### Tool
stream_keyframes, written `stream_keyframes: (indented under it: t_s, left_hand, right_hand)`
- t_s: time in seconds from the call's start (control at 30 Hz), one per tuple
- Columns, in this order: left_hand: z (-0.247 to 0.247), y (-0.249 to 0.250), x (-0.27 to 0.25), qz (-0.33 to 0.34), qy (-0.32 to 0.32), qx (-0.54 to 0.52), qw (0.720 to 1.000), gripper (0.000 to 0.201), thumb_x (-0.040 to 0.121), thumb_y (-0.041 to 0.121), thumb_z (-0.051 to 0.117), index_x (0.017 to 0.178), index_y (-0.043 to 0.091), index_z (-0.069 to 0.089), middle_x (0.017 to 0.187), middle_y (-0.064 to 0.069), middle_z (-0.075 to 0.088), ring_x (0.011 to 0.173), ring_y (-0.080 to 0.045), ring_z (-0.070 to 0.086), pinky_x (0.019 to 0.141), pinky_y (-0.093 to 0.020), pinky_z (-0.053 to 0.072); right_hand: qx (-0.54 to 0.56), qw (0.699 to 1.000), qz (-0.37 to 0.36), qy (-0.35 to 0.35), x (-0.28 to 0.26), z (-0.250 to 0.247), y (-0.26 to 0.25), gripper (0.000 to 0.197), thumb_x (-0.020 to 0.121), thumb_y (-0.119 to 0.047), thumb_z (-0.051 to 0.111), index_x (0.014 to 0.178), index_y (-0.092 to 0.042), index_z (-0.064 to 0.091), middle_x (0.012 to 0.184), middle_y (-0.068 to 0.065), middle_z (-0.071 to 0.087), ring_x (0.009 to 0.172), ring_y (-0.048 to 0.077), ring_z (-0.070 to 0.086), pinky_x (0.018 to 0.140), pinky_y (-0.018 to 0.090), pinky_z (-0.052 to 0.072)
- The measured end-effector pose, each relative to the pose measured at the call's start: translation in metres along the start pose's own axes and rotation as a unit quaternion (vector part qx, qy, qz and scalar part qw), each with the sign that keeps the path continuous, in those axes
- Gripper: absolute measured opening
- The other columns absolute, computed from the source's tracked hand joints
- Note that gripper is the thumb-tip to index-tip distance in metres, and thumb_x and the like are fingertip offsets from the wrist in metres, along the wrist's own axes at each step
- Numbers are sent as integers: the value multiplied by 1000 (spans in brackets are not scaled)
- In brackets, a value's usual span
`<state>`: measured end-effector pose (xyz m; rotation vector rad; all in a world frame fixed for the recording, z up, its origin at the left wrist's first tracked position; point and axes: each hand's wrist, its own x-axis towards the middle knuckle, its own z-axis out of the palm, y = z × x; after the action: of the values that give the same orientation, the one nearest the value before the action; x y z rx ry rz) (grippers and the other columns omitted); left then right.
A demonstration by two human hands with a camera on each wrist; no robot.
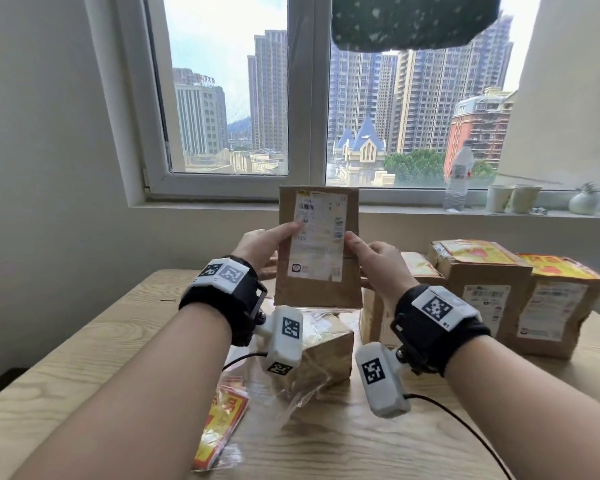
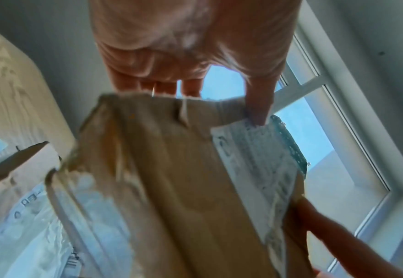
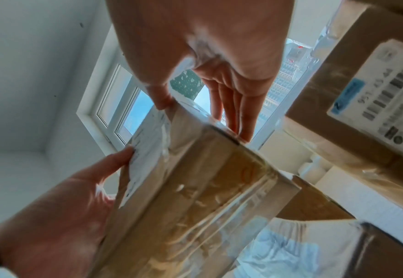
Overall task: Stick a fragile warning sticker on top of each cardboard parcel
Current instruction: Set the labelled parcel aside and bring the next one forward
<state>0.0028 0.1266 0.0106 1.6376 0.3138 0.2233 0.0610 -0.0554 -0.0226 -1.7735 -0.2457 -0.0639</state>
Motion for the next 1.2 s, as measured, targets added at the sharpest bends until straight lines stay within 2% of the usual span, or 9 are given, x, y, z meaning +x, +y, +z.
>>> stream_keyframes:
  t_s: [0.13, 0.23, 0.3, 0.37, 0.4, 0.5, 0.67, 0.83, 1.2]
  left_hand:
    - [13, 12, -24, 45, -56, 24, 997, 54, 77, 45, 71, 117, 10, 61, 105, -6, 72, 100, -22, 67, 79, -33, 53]
    - [27, 17, -39, 76, -76, 37, 994, 57, 72, 44, 76, 116, 12, 60, 102, -3, 73, 101, -20, 67, 83, -35, 52]
    - [40, 13, -46, 75, -98, 49, 991, 81, 62, 42, 83, 130, 17, 47, 113, -2, 69, 106, -18, 65, 81, -35, 53]
    - [56, 4, -53, 72, -126, 73, 987, 99, 55, 38, 87, 140, 22, 38, 119, -1, 66, 109, -16, 63, 84, -37, 54]
    - [64, -1, -56, 71, -139, 84, 984, 99, 55, 35, 87, 142, 24, 39, 120, 0, 66, 110, -16, 63, 85, -38, 54]
    - [88, -16, -64, 57, -182, 85, 978, 74, 70, 15, 80, 137, 19, 48, 118, 0, 68, 108, -17, 65, 86, -37, 55]
    - [114, -49, -70, 10, -191, 57, 980, 76, 68, -6, 76, 135, 13, 43, 117, -5, 66, 104, -21, 64, 86, -41, 55]
    - [130, -76, -63, -30, -194, 41, 980, 88, 60, -10, 76, 136, 15, 39, 121, -6, 62, 109, -25, 63, 89, -48, 54]
    - [139, -93, -52, -49, -194, 54, 978, 86, 64, -17, 69, 138, 15, 38, 121, -3, 59, 112, -24, 60, 85, -44, 56]
  right_hand:
    - [27, 999, -24, 14, -24, -29, -11, 59, 78, -60, 65, 105, -9, 58, 104, 8, 68, 97, 23, 67, 81, 42, 58]
    - [43, 998, -25, 25, -38, -53, -13, 81, 56, -73, 70, 110, -15, 56, 110, 7, 68, 101, 25, 67, 84, 48, 57]
    - [49, 998, -16, 25, -45, -68, -7, 91, 52, -74, 73, 120, -17, 53, 115, 6, 67, 105, 26, 67, 85, 50, 56]
    - [67, 998, -13, 17, -57, -80, -1, 94, 56, -68, 75, 130, -17, 47, 117, 7, 67, 103, 26, 69, 87, 51, 56]
    - [81, 996, -14, 14, -65, -87, 2, 92, 58, -64, 76, 132, -17, 46, 116, 7, 69, 100, 25, 70, 87, 52, 56]
    - [88, 996, -16, 14, -82, -105, 18, 80, 63, -50, 78, 130, -19, 48, 113, 6, 70, 97, 23, 72, 84, 49, 58]
    - [52, 999, 4, 14, -94, -124, 54, 82, 59, -45, 77, 130, -19, 45, 113, 5, 70, 104, 23, 68, 91, 51, 54]
    - [74, 997, 24, 28, -92, -127, 77, 86, 53, -40, 74, 131, -18, 45, 117, 6, 67, 108, 24, 65, 94, 51, 53]
    - [81, 995, 43, 42, -85, -125, 99, 87, 48, -37, 74, 127, -16, 45, 117, 6, 65, 109, 23, 64, 96, 49, 52]
